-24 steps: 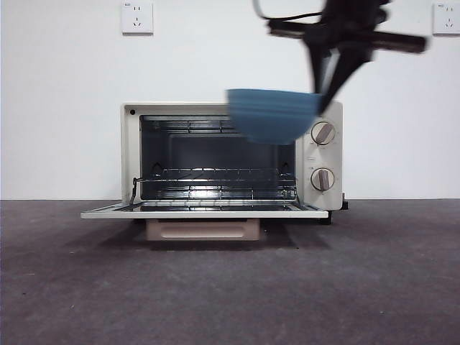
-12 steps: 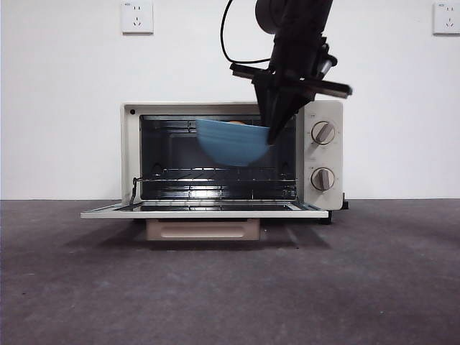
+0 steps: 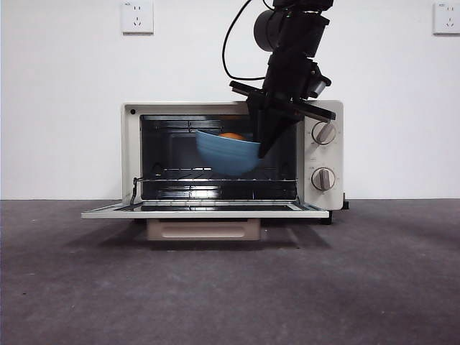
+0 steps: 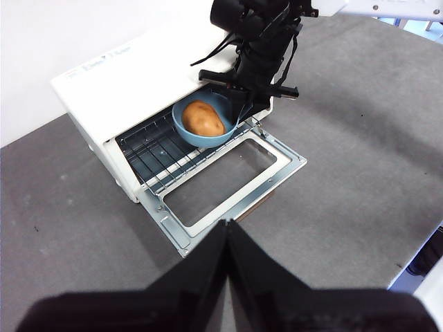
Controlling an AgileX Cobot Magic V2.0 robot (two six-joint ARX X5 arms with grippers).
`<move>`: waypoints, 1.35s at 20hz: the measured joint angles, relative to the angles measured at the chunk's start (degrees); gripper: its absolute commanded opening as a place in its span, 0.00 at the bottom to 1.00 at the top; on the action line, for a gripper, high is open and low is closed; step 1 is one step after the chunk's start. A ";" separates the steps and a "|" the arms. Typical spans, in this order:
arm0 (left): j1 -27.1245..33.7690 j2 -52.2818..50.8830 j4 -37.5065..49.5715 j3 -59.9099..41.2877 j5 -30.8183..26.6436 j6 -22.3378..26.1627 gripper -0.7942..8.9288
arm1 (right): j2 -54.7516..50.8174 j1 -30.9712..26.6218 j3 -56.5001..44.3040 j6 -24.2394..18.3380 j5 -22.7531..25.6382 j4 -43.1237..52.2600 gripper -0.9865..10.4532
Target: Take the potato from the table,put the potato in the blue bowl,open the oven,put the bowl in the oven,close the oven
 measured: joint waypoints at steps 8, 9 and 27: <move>0.00 0.74 0.00 0.00 0.00 0.07 0.08 | 0.02 -0.37 0.00 0.33 1.60 0.04 0.08; 0.00 0.74 0.00 0.00 0.00 0.09 0.08 | 0.02 -0.37 0.00 0.31 1.38 0.22 0.08; 0.00 0.55 0.00 0.00 0.00 0.09 0.08 | 0.13 0.31 0.00 -1.92 -1.22 1.11 0.32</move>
